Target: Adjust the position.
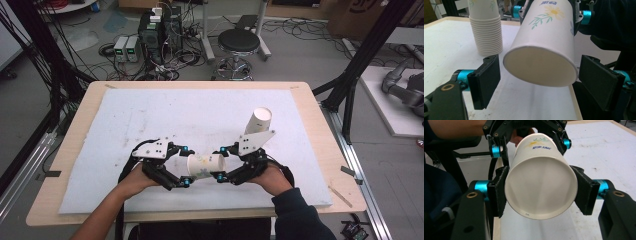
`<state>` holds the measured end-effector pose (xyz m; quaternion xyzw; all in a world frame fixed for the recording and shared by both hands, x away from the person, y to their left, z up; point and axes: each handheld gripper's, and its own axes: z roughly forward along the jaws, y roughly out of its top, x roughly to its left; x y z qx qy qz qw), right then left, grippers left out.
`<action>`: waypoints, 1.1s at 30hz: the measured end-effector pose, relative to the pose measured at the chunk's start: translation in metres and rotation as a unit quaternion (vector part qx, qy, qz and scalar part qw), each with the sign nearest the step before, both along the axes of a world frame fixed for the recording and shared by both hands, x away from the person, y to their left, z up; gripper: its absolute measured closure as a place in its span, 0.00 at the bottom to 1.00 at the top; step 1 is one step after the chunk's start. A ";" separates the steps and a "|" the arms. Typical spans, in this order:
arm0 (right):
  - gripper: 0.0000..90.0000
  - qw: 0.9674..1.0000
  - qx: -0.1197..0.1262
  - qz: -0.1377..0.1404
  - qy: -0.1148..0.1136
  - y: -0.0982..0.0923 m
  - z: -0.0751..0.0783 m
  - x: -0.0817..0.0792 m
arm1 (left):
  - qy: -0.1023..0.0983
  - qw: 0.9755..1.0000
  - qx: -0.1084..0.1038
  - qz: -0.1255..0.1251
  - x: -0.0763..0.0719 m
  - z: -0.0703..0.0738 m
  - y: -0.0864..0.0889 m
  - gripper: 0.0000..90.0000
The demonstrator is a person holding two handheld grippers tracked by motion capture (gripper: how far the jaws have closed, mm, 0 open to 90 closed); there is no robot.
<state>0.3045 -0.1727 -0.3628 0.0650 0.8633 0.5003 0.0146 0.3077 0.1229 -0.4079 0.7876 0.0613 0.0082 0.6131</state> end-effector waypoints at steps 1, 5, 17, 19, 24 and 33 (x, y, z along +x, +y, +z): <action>0.41 1.000 0.003 0.002 0.002 0.000 0.000 0.000 | 0.000 1.000 -0.001 0.000 0.000 0.000 0.000 0.20; 0.41 1.000 0.006 0.005 0.005 0.002 0.000 0.001 | -0.006 1.000 -0.007 -0.004 0.000 -0.001 -0.001 0.21; 0.41 0.999 0.033 0.009 0.026 0.002 -0.002 0.005 | -0.016 0.999 -0.038 -0.012 0.001 0.001 0.003 0.33; 0.41 0.999 0.032 0.009 0.028 0.001 -0.003 0.005 | -0.018 0.999 -0.039 -0.014 0.001 0.001 0.004 0.35; 0.41 0.999 0.020 0.008 0.024 0.002 -0.003 0.004 | -0.016 0.999 -0.032 -0.015 0.001 0.001 0.004 0.37; 0.19 0.999 -0.022 -0.022 0.010 0.011 0.004 0.002 | -0.005 1.000 0.005 -0.012 0.002 0.009 0.008 0.41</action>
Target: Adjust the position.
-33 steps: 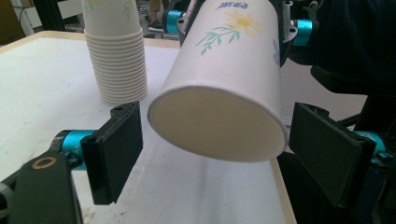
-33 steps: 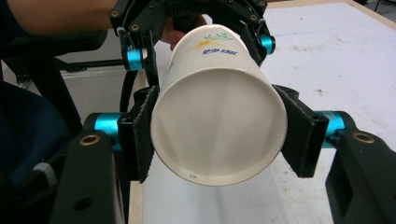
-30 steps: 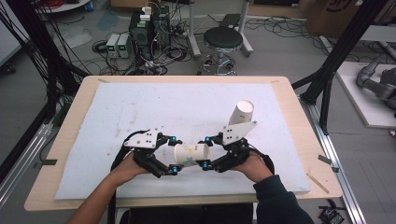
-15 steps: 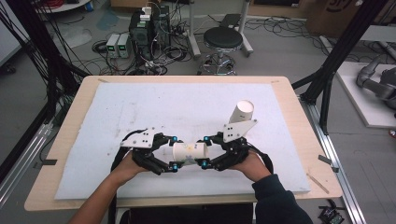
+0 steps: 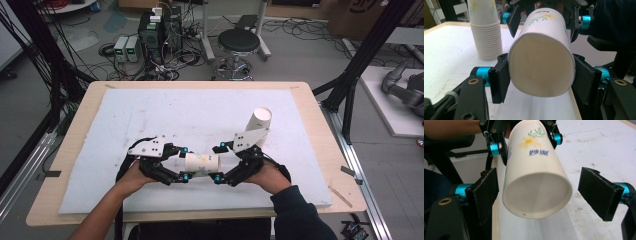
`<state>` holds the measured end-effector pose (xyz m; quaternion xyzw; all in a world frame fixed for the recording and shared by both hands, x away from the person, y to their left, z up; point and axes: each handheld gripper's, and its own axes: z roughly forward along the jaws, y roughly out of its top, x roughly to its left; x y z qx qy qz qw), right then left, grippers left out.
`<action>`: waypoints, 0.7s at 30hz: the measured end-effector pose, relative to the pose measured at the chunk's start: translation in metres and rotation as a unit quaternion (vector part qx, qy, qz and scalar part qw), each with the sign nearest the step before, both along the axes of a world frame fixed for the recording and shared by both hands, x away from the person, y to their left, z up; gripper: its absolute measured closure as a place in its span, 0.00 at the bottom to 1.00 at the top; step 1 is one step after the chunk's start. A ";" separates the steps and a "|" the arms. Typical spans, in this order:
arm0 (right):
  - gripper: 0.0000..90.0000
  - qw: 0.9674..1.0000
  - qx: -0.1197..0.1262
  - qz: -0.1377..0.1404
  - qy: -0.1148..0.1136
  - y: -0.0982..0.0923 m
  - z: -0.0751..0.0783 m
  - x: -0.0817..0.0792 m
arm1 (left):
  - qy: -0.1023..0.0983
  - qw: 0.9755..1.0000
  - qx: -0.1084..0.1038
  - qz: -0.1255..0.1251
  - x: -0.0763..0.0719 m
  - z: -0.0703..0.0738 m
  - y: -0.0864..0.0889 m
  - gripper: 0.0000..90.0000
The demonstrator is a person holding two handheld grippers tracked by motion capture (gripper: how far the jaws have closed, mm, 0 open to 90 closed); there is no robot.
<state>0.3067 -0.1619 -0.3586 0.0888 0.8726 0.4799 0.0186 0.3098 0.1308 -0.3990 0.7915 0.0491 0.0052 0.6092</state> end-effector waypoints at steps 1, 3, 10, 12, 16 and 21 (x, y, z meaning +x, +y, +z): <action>0.19 1.000 -0.004 0.000 -0.003 0.001 0.002 0.000 | 0.000 1.000 0.009 0.000 0.000 0.002 0.000 0.41; 0.19 1.000 -0.018 0.000 -0.007 0.003 0.006 0.000 | -0.003 1.000 0.029 0.002 0.000 0.006 0.001 0.41; 0.19 0.997 -0.070 0.001 -0.035 0.012 0.013 0.001 | 0.003 0.994 0.107 0.008 0.005 0.024 0.003 0.42; 0.19 0.996 -0.086 0.001 -0.039 0.015 0.013 0.000 | 0.004 0.992 0.129 0.009 0.006 0.028 0.002 0.42; 0.19 0.993 -0.104 0.002 -0.049 0.021 0.014 0.002 | -0.002 0.986 0.166 0.008 0.009 0.038 0.000 0.42; 0.19 0.990 -0.125 0.008 -0.061 0.028 0.016 0.003 | -0.006 0.978 0.211 0.009 0.013 0.049 -0.006 0.42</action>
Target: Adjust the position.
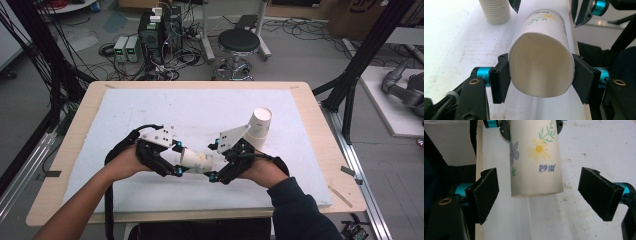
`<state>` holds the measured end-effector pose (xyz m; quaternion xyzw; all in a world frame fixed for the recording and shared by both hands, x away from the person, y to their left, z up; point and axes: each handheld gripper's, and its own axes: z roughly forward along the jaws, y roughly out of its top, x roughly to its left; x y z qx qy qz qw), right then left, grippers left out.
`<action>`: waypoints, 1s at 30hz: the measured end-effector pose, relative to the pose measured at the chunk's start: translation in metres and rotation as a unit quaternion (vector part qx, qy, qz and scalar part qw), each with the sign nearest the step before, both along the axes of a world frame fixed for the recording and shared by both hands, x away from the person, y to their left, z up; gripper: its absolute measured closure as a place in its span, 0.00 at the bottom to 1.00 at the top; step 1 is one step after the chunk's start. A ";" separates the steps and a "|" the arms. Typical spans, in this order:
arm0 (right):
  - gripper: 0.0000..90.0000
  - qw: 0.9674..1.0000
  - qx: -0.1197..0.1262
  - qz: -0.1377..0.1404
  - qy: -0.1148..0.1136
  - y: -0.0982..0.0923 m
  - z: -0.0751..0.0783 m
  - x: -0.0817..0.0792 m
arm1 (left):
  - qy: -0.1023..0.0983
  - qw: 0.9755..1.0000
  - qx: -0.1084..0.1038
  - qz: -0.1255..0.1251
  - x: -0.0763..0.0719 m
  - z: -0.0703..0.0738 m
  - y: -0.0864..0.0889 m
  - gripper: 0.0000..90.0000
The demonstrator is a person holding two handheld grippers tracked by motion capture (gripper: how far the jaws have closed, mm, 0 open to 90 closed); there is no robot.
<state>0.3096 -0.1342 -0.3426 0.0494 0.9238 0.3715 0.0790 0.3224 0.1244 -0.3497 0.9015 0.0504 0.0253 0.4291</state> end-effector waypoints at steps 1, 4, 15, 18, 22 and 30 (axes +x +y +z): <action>0.19 1.000 -0.003 0.002 -0.001 0.001 0.001 0.000 | 0.001 1.000 0.007 0.000 0.000 0.002 -0.002 0.42; 0.19 1.000 -0.009 0.005 0.000 0.004 0.002 0.000 | 0.000 1.000 0.026 -0.005 0.002 0.006 -0.007 0.42; 0.19 0.999 -0.035 0.005 -0.005 0.007 -0.001 0.003 | -0.005 0.996 0.088 -0.015 0.005 0.013 -0.019 0.41; 0.19 0.999 -0.041 0.008 -0.007 0.010 -0.002 0.003 | -0.007 0.995 0.098 -0.016 0.005 0.014 -0.022 0.41; 0.19 0.998 -0.062 0.007 -0.015 0.014 -0.005 0.002 | -0.010 0.994 0.110 -0.016 0.005 0.017 -0.026 0.40; 0.28 0.995 -0.091 0.019 -0.024 0.028 -0.012 -0.001 | -0.009 0.992 0.121 -0.025 0.005 0.018 -0.034 0.39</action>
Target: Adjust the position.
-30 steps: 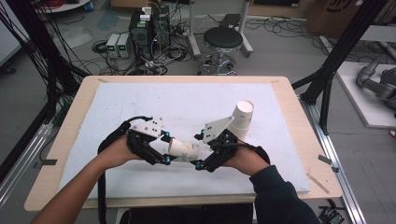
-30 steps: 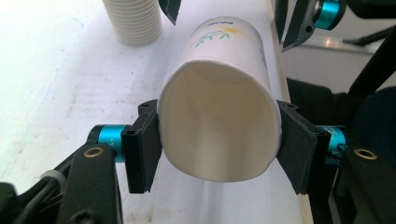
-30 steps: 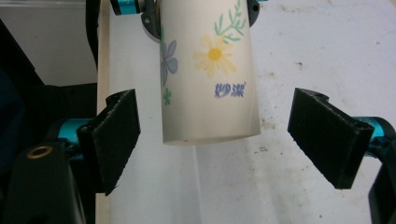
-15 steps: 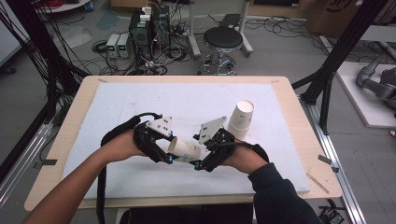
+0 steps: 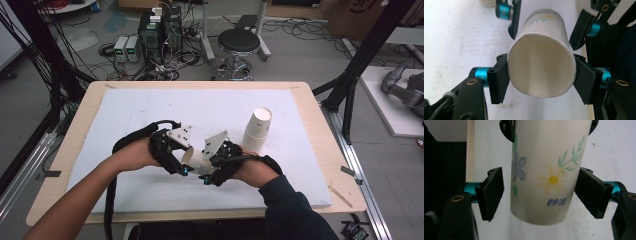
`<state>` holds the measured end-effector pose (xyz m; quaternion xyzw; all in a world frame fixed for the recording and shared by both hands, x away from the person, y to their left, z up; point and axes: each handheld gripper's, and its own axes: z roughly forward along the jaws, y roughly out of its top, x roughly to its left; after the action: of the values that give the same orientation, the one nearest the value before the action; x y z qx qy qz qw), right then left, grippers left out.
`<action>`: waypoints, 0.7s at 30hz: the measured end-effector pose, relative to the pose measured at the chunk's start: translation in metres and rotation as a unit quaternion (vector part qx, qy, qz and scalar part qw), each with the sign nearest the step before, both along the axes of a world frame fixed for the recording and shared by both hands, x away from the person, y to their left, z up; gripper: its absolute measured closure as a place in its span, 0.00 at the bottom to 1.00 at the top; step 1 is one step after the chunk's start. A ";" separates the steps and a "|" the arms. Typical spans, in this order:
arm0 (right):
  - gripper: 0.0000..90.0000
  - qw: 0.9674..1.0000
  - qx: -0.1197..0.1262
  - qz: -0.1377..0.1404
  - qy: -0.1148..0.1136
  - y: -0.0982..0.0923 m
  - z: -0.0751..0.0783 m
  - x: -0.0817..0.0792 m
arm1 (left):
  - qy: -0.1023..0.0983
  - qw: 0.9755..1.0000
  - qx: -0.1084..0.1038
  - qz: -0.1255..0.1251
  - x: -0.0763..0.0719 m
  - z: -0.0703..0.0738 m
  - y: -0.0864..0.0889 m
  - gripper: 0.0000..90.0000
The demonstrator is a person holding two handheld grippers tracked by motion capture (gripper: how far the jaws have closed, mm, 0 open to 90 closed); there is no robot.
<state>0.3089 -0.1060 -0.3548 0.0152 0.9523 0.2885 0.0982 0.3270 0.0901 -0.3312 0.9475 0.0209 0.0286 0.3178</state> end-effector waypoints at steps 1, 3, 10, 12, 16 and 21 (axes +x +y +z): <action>0.30 1.000 -0.004 -0.001 -0.006 0.001 -0.001 0.000 | 0.001 1.000 0.001 -0.002 0.000 0.000 -0.001 0.39; 0.36 1.000 -0.009 -0.005 -0.008 0.003 -0.001 0.000 | 0.001 1.000 -0.001 -0.002 0.000 0.000 -0.002 0.39; 0.40 1.000 -0.014 -0.012 -0.001 0.003 -0.004 0.000 | 0.003 1.000 -0.012 0.004 0.000 -0.001 -0.003 0.38; 0.40 1.000 -0.013 -0.014 -0.001 0.003 -0.005 0.000 | 0.004 1.000 -0.017 0.007 -0.001 -0.002 -0.002 0.37; 0.41 1.000 -0.014 -0.020 0.002 0.004 -0.007 0.001 | 0.003 1.000 -0.026 0.011 0.000 -0.004 -0.002 0.35; 0.41 0.999 -0.017 -0.040 0.004 -0.001 -0.006 0.003 | -0.002 0.996 -0.085 0.041 0.003 -0.003 0.008 0.16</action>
<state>0.3122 -0.1074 -0.3605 0.0532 0.9561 0.2681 0.1060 0.3301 0.0983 -0.3343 0.9155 0.0615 0.0414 0.3954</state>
